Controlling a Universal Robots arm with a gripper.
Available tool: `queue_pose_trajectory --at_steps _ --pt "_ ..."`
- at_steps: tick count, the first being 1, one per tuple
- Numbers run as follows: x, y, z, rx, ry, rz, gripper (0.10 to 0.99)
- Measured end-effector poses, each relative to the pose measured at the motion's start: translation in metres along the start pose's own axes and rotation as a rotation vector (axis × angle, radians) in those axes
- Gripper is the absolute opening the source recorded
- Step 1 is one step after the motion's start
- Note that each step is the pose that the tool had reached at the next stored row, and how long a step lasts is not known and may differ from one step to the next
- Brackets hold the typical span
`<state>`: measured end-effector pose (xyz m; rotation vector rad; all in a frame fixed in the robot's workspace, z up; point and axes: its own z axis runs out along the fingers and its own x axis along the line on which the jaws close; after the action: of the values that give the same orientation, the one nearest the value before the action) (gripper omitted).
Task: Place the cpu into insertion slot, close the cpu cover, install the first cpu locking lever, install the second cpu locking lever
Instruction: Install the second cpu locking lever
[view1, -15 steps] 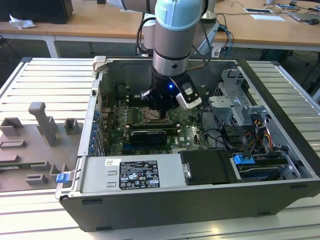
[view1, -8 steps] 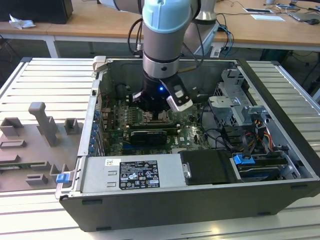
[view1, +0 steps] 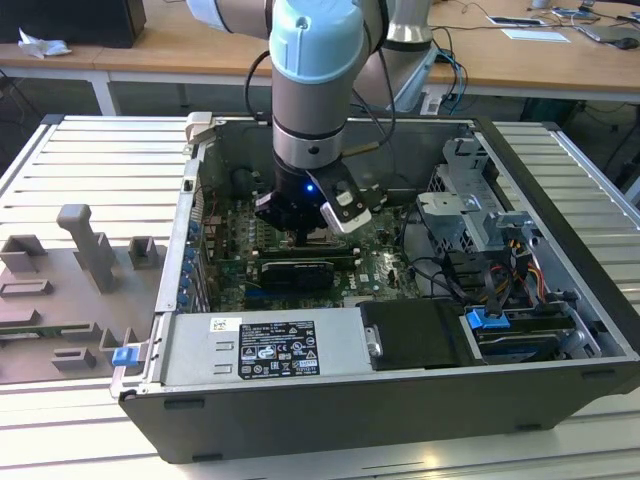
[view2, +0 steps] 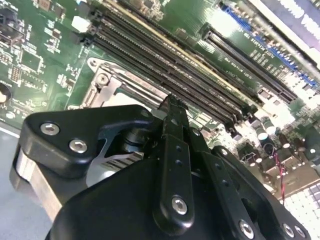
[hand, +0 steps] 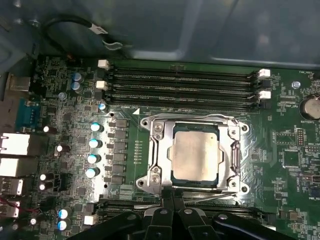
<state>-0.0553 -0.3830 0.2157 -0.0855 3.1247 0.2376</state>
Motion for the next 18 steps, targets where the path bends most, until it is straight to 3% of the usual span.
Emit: queue_pose_trajectory --at_steps 4,7,8,9,10,18 --pt "0.0092 -0.0045 -0.0004 -0.009 -0.0011 0.000 0.106" --pt "0.0174 -0.0059 -0.0001 -0.027 -0.0030 0.000 0.106" --pt "0.0188 -0.0061 0.0002 -0.034 -0.0036 0.000 0.106" --pt "0.0213 -0.0069 0.0008 -0.052 -0.0048 0.000 0.106" --pt "0.0227 -0.0080 0.0019 -0.063 -0.0055 0.000 0.106" --pt "0.0233 -0.0106 0.0125 -0.091 -0.0070 0.000 0.106"
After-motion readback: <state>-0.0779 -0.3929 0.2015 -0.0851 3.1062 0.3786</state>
